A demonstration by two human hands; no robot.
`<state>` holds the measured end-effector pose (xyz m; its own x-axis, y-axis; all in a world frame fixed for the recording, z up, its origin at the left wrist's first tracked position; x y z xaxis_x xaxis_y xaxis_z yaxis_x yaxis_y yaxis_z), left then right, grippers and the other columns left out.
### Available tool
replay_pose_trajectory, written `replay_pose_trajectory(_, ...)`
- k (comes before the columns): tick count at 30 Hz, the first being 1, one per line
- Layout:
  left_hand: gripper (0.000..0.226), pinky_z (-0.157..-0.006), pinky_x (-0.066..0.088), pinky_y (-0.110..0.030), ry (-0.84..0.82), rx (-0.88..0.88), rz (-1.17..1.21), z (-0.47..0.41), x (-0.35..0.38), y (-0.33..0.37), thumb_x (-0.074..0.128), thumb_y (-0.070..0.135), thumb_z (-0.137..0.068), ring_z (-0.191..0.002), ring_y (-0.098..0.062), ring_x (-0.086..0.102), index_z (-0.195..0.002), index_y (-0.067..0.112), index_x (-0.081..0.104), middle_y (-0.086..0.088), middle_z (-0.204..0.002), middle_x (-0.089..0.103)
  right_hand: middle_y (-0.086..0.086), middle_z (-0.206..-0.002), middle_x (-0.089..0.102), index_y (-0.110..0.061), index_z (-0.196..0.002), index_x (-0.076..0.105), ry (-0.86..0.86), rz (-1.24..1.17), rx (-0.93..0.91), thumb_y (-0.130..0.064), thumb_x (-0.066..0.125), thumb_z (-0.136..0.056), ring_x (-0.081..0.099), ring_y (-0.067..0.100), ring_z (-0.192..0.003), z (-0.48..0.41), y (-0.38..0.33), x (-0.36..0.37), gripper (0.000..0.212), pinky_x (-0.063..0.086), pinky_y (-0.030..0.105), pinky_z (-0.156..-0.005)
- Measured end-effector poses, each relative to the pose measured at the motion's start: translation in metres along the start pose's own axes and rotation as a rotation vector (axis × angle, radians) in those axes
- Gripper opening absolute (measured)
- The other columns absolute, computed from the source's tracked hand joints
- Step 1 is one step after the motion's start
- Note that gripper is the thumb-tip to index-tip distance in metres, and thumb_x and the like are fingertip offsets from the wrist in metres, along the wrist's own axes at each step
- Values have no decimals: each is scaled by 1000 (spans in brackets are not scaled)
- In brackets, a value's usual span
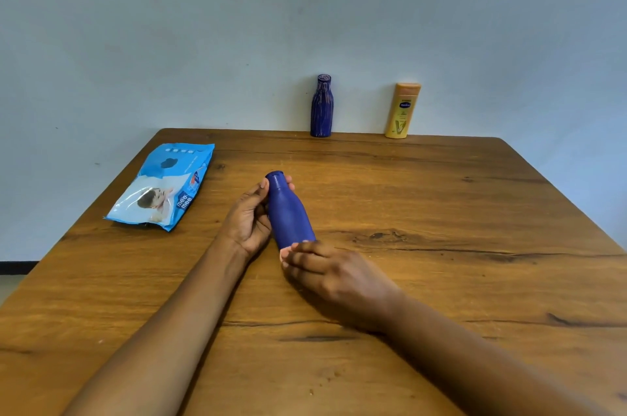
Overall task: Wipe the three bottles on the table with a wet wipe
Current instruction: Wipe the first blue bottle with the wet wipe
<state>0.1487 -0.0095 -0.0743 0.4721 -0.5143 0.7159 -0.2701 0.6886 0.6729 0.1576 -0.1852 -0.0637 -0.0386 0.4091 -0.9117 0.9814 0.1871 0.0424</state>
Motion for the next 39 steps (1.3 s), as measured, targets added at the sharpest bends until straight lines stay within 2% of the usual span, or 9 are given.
replay_pose_trajectory(6, 64, -77, 57, -33, -44, -49, 78, 0, -3, 1, 81, 18, -68, -101, -23, 67, -122, -3, 55, -17, -112, 66, 13, -126, 59, -2, -122, 59, 86, 13, 236, -3, 71, -78, 53, 29, -115, -59, 29, -10, 46, 57, 41, -77)
replay_pose_trajectory(10, 44, -81, 57, -37, 28, -29, 2, -1, -5, -1, 63, 20, -80, -98, -18, 69, -120, 3, 57, -12, -109, 71, 12, -134, 52, -4, -129, 52, -10, 12, 106, -10, 60, -90, 47, 29, -123, -19, -2, 0, 41, 53, 41, -88)
replay_pose_trajectory(15, 51, -75, 58, -35, 54, -24, 24, -2, -4, 1, 66, 19, -75, -94, -19, 70, -122, 1, 56, -12, -104, 72, 11, -126, 58, -4, -125, 57, 20, -1, 27, -13, 57, -93, 52, 26, -117, -2, -1, -4, 33, 54, 38, -84)
replay_pose_trajectory(21, 82, -78, 57, -30, -74, -72, 72, -5, -5, 1, 94, 19, -47, -94, -21, 68, -118, -3, 57, -17, -100, 69, 12, -130, 55, -4, -126, 56, 130, -51, 315, -1, 67, -80, 47, 28, -122, -63, 28, 0, 48, 51, 43, -91)
replay_pose_trajectory(25, 47, -74, 58, -34, 26, -37, 11, -5, -7, -2, 71, 21, -74, -95, -19, 70, -115, 2, 59, -12, -104, 72, 8, -138, 50, -7, -132, 50, 50, -72, 203, -10, 60, -90, 42, 26, -128, -15, -2, 5, 43, 49, 39, -95)
replay_pose_trajectory(28, 42, -73, 58, -33, 17, -8, -5, -6, -6, -2, 63, 21, -78, -96, -17, 69, -116, 4, 60, -10, -105, 72, 7, -129, 58, -7, -126, 58, 72, -100, 146, -13, 59, -92, 51, 22, -119, 14, -2, -3, 34, 49, 35, -93)
replay_pose_trajectory(33, 36, -78, 58, -35, -31, -68, -16, 0, 1, -3, 54, 20, -86, -94, -20, 69, -115, 1, 62, -14, -107, 69, 10, -118, 64, -4, -116, 64, 194, -82, 297, 0, 70, -78, 58, 24, -105, -37, 32, -11, 39, 52, 38, -85)
replay_pose_trajectory(36, 27, -72, 59, -31, -63, -79, 39, 2, 1, -4, 47, 13, -92, -81, -17, 69, -92, 4, 73, -11, -93, 69, 9, -113, 67, -4, -109, 69, 290, -149, 424, 6, 66, -78, 60, 24, -98, -63, 49, -17, 32, 53, 37, -80)
replay_pose_trajectory(39, 29, -77, 58, -33, -80, -93, 17, 6, 5, -4, 49, 15, -90, -91, -19, 69, -112, 1, 62, -13, -105, 69, 8, -120, 63, -6, -114, 66, 274, -249, 447, 4, 62, -83, 55, 18, -109, -39, 33, -14, 33, 46, 24, -93)
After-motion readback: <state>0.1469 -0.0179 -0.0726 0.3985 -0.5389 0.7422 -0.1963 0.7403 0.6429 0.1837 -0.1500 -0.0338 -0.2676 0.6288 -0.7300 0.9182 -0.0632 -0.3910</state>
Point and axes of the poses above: each hand's wrist, its own z-axis away from the middle knuckle, its own x-axis out of the palm, y = z × x, the point moved 4 cm from there along -z, towards the middle knuckle
